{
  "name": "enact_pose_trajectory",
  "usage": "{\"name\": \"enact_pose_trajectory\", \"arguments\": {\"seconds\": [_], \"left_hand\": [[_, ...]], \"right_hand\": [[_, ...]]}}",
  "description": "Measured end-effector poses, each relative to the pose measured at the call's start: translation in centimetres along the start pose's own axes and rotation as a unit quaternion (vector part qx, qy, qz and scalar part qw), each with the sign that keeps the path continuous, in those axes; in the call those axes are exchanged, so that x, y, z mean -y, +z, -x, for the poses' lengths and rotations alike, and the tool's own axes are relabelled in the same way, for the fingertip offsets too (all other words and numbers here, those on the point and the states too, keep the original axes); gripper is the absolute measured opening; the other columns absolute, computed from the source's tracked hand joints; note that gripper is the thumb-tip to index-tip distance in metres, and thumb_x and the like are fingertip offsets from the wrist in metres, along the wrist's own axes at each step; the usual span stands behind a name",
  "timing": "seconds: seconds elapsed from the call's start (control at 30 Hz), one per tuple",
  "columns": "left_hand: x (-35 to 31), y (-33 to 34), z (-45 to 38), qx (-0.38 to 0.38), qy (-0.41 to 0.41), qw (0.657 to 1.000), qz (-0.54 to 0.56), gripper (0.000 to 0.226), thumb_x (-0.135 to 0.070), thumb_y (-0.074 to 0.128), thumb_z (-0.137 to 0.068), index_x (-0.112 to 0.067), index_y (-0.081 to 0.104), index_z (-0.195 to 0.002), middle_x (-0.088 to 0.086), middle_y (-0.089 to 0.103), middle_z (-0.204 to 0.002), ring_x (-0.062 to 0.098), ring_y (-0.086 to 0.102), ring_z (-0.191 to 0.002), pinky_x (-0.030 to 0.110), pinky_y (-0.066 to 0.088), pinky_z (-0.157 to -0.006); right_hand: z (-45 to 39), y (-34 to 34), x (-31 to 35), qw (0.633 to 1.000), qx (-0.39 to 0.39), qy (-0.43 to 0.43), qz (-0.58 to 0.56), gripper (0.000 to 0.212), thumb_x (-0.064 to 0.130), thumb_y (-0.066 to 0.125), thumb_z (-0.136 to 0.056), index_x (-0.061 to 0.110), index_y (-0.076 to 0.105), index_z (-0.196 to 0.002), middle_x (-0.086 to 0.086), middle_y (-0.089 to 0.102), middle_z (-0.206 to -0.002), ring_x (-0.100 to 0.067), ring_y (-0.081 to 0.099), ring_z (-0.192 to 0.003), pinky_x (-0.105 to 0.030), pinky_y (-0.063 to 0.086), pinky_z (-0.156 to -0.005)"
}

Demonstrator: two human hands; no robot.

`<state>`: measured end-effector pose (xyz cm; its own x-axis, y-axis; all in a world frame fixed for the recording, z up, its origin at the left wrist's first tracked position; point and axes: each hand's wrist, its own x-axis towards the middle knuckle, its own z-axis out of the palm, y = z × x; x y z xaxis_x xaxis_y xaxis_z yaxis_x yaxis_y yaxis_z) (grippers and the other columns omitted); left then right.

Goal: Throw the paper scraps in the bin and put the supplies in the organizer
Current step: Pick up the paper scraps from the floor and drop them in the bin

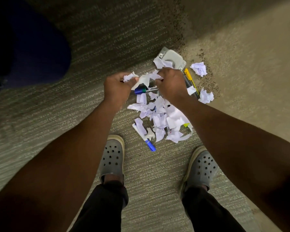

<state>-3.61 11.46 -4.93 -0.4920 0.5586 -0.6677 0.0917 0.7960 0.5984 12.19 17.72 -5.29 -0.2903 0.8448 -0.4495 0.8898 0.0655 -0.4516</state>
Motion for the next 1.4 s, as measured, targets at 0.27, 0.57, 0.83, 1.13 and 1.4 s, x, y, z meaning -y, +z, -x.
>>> {"name": "enact_pose_trajectory", "arguments": {"seconds": [0.27, 0.57, 0.83, 1.13, 1.4], "left_hand": [[-4.3, -6.9, 9.3, 0.01, -0.088, 0.956, 0.28, 0.036, -0.017, 0.079, -0.078, -0.013, 0.067, -0.112, -0.003, 0.077, -0.097, 0.008, 0.073, -0.091, 0.032, 0.054, -0.091], [-11.8, -21.2, 17.3, -0.212, 0.137, 0.939, 0.235, 0.024, -0.033, 0.078, -0.079, -0.026, 0.072, -0.101, 0.007, 0.074, -0.103, 0.018, 0.071, -0.096, 0.026, 0.056, -0.083], [-13.2, -30.9, 13.5, -0.424, 0.207, 0.881, 0.035, 0.024, -0.031, 0.069, -0.087, -0.017, 0.07, -0.106, -0.002, 0.06, -0.106, 0.001, 0.06, -0.092, -0.001, 0.039, -0.073], [-9.1, -31.9, 8.9, -0.287, 0.119, 0.94, -0.144, 0.054, -0.045, 0.047, -0.096, -0.008, 0.05, -0.135, 0.014, 0.061, -0.129, 0.029, 0.059, -0.116, 0.037, 0.048, -0.098], [-8.2, -27.1, 15.8, -0.223, 0.241, 0.944, -0.013, 0.052, -0.056, 0.047, -0.095, -0.028, 0.046, -0.138, -0.008, 0.056, -0.138, 0.003, 0.051, -0.127, 0.029, 0.045, -0.104]], "right_hand": [[7.3, -6.6, 5.0, 0.993, -0.091, 0.002, -0.08, 0.011, 0.013, 0.065, -0.083, 0.003, 0.065, -0.077, -0.013, 0.065, -0.075, -0.022, 0.051, -0.061, -0.025, 0.031, -0.059], [10.2, -14.8, 22.7, 0.934, -0.195, -0.207, -0.215, 0.017, 0.006, 0.06, -0.09, 0.007, 0.061, -0.106, -0.006, 0.066, -0.092, -0.021, 0.063, -0.081, -0.026, 0.049, -0.073], [7.5, -13.8, 35.9, 0.919, -0.07, -0.35, -0.167, 0.047, 0.006, 0.05, -0.092, 0.011, 0.043, -0.138, -0.015, 0.059, -0.117, -0.026, 0.06, -0.098, -0.041, 0.053, -0.078], [6.0, -9.9, 36.7, 0.952, 0.007, -0.303, -0.028, 0.054, 0.022, 0.056, -0.093, 0.016, 0.036, -0.143, -0.01, 0.052, -0.136, -0.026, 0.056, -0.116, -0.044, 0.051, -0.091], [12.6, -10.0, 26.6, 0.927, -0.171, -0.305, -0.136, 0.033, 0.017, 0.054, -0.095, 0.005, 0.056, -0.126, -0.009, 0.062, -0.124, -0.02, 0.056, -0.116, -0.032, 0.045, -0.099]]}}
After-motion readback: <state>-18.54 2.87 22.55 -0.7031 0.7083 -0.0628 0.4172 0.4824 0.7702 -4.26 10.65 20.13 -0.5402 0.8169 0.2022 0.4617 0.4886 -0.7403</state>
